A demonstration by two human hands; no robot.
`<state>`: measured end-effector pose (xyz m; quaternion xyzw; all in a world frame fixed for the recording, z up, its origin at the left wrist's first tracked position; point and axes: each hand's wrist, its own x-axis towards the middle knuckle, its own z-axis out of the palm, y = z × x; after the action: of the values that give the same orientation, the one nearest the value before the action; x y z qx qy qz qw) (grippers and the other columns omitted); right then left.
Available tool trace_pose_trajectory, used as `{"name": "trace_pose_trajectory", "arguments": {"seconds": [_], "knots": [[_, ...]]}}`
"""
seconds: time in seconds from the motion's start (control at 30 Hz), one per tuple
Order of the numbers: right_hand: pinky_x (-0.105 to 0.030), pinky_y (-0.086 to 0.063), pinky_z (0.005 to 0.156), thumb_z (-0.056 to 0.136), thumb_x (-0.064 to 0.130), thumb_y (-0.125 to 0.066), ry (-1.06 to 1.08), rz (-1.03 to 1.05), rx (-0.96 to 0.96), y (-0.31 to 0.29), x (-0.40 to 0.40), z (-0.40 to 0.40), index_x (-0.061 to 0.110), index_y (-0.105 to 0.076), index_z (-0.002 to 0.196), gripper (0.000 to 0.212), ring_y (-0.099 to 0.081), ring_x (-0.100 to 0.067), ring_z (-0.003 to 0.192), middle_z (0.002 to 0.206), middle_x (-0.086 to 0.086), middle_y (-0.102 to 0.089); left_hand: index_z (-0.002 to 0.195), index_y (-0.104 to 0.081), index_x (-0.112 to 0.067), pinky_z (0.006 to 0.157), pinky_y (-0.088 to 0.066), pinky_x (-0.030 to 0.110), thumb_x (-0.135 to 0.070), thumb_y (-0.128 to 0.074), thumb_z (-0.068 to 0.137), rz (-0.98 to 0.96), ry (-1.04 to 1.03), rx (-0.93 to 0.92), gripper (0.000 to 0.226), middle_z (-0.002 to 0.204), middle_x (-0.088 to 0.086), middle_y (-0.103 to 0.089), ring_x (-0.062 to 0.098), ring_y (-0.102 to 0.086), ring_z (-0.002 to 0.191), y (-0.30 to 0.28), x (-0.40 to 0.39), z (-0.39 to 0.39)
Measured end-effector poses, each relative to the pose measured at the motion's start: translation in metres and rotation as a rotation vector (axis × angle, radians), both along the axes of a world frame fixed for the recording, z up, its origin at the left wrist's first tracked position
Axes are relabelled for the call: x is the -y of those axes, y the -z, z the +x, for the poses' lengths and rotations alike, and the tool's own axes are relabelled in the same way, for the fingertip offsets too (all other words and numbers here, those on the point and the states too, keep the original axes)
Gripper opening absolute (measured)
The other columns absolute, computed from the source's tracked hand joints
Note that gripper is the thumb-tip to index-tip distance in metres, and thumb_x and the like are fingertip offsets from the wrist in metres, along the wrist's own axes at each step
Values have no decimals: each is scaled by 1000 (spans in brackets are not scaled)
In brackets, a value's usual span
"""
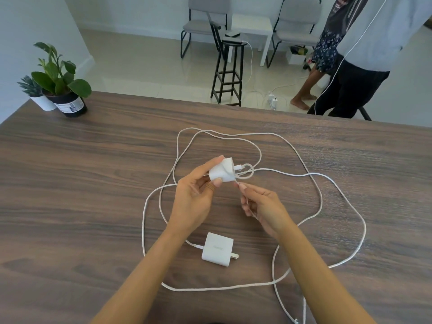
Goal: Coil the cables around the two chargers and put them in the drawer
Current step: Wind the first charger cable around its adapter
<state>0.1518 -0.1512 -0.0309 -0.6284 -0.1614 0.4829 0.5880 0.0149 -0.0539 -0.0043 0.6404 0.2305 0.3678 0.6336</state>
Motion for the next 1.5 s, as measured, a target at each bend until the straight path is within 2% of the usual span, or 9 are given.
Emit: {"name": "trace_pose_trajectory", "arguments": {"seconds": [0.13, 0.3, 0.37, 0.47, 0.67, 0.8, 1.1, 1.3, 1.5], "knots": [[-17, -33, 48, 89, 22, -62, -3, -23, 100, 3, 8, -4, 18, -75, 97, 16, -46, -9, 52, 62, -1, -57, 122, -58, -18, 90, -47, 17, 4, -57, 88, -61, -69, 35, 41, 114, -13, -67, 4, -61, 111, -3, -3, 3], [-18, -47, 71, 92, 18, -58, -104, -85, 771, 4, 17, -15, 31, -70, 107, 24, -58, -6, 63, 55, -1, -63, 125, -57, -15, 82, -46, 11, 3, -56, 90, 12, -194, 5, 39, 114, -10, -64, -4, -62, 101, -5, -16, 10], [-28, -52, 69, 90, 14, -55, -237, -124, 1080, 2, 18, -19, 38, -63, 118, 37, -63, -17, 65, 64, 2, -68, 126, -57, -15, 82, -46, 11, 2, -56, 90, 6, -202, -9, 39, 112, -13, -64, -5, -62, 100, -2, -16, 15], [-33, -50, 62, 82, 6, -55, -417, -78, 1303, -6, 15, -25, 34, -61, 122, 49, -66, -29, 75, 78, 0, -71, 126, -57, -17, 88, -48, 17, 1, -58, 90, 27, -229, -48, 41, 117, -6, -63, 2, -61, 107, 8, -15, 19], [-24, -39, 39, 64, 3, -70, -324, 55, 1607, -39, 15, -19, 28, -72, 89, 35, -58, -26, 49, 59, 6, -58, 125, -59, -24, 90, -51, 26, -5, -62, 88, 244, -258, -190, 42, 120, 0, -60, 3, -60, 102, 24, -19, 12], [-32, -47, 41, 73, 10, -60, -269, 113, 1605, -63, 11, -9, 29, -72, 83, 24, -59, -25, 54, 65, 5, -63, 125, -58, -30, 87, -52, 34, -10, -61, 88, 332, -252, -224, 43, 115, -1, -59, 10, -60, 99, 28, -19, 8], [-29, -44, 54, 80, 16, -66, -100, 138, 1410, -87, -17, 26, 32, -74, 75, 19, -46, -5, 59, 71, 16, -61, 126, -59, -23, 89, -49, 22, -7, -57, 86, 305, -79, -137, 43, 119, 3, -54, 18, -59, 107, 22, 12, 3], [-30, -42, 63, 79, 20, -73, -128, 95, 996, -76, -30, 34, 38, -73, 69, 20, -50, -3, 57, 70, 9, -69, 127, -58, -13, 95, -44, 22, -3, -55, 87, 156, -18, -54, 41, 124, 9, -56, 17, -56, 116, 12, 22, 3], [-21, -52, 71, 74, 18, -72, -184, 147, 471, -61, -26, 34, 15, -75, 81, 8, -68, -5, 74, 73, 7, -74, 123, -55, -26, 96, -42, 18, 2, -53, 90, 107, -1, 19, 44, 125, 3, -58, 11, -54, 119, -1, 28, -1]]}}
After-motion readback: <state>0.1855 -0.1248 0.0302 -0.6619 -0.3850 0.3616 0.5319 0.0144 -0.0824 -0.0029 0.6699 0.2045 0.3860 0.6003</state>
